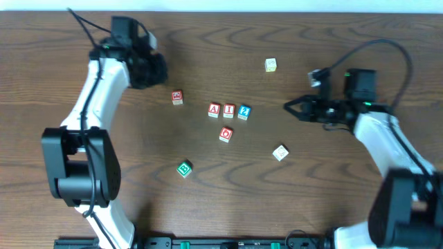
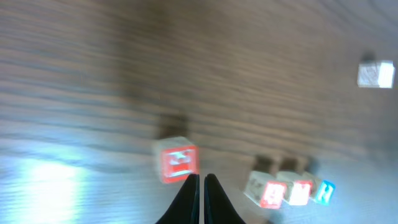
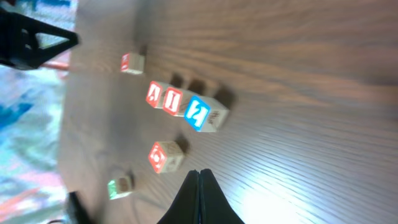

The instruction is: Spell out Ai2

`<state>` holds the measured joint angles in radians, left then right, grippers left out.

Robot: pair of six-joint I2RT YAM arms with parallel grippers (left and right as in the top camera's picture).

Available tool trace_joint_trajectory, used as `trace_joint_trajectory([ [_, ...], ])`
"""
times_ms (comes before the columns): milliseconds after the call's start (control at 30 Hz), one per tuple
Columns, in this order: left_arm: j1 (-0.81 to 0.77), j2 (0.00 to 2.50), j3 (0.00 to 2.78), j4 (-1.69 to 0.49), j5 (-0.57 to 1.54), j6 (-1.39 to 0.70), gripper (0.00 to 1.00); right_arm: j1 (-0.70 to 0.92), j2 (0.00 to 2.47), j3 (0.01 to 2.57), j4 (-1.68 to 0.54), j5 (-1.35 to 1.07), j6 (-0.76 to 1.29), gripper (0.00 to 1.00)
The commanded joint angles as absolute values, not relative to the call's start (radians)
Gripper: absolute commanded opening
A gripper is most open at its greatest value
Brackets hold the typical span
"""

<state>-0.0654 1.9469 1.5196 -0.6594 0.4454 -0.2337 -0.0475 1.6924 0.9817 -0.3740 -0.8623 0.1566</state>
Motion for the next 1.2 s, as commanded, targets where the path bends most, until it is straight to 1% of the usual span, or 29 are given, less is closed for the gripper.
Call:
trace_joint_trajectory([
  [0,-0.099,1.958,1.431,-0.577,0.566,-0.289,0.06,0.004,1.744,0.981,-0.305,-0.945,0.292,0.01],
  [133,-0.136,1.958,1.377,-0.516,0.561,-0.345,0.06,0.014,1.783,0.981,-0.269,-0.945,0.318,0.01],
  [467,-0.263,1.967,1.357,-0.466,0.373,-0.508,0.06,0.028,1.832,0.981,-0.271,-0.826,0.344,0.01],
  [733,-0.276,2.02,1.357,-0.479,0.396,-0.566,0.06,0.038,1.833,0.981,-0.273,-0.81,0.344,0.02],
  [900,-0.276,2.021,1.357,-0.516,0.391,-0.588,0.06,0.061,1.833,0.981,-0.272,-0.78,0.344,0.01],
  [1167,-0.287,2.028,1.357,-0.515,0.355,-0.625,0.06,0.067,1.835,0.981,-0.265,-0.759,0.346,0.01],
])
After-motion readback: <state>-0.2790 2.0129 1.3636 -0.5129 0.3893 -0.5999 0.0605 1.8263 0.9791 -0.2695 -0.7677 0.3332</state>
